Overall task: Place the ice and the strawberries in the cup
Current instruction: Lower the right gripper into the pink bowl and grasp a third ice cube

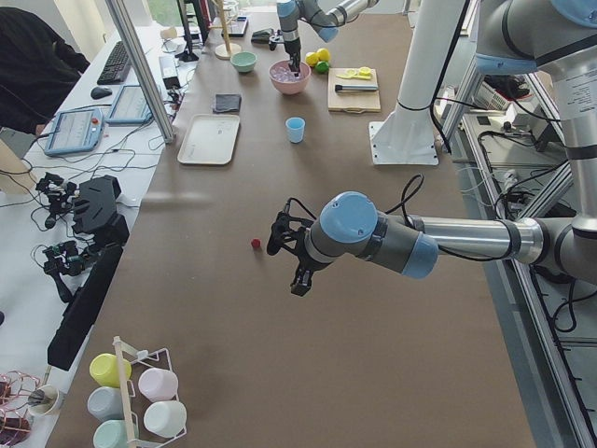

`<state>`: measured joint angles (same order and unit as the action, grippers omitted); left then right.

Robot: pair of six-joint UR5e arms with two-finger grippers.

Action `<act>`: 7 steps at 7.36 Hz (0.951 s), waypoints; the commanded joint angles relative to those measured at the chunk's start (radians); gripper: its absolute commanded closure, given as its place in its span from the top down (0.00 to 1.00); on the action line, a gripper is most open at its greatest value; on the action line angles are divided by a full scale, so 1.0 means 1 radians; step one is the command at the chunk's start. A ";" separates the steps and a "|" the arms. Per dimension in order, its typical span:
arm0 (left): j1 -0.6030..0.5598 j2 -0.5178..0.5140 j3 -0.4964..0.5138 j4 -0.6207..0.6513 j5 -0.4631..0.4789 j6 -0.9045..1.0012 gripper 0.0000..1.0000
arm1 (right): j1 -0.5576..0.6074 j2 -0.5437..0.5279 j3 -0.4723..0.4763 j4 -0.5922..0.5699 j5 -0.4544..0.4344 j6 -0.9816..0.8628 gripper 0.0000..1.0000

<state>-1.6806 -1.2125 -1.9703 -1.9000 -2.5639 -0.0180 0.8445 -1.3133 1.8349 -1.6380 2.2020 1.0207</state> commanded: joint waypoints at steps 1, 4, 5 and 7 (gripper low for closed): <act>-0.001 0.001 0.005 0.001 -0.002 0.000 0.97 | 0.025 0.002 0.075 -0.058 0.036 0.001 0.00; -0.002 0.001 0.011 0.001 -0.035 0.000 0.97 | 0.027 0.186 0.031 -0.106 0.036 0.010 0.00; -0.002 0.001 0.019 0.001 -0.036 0.001 0.97 | -0.007 0.268 0.015 -0.109 0.041 0.072 0.00; -0.002 0.001 0.037 0.001 -0.035 0.001 0.97 | -0.099 0.395 0.003 -0.103 0.027 0.200 0.00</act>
<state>-1.6827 -1.2118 -1.9431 -1.8984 -2.5992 -0.0170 0.8019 -0.9997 1.8491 -1.7424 2.2363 1.1487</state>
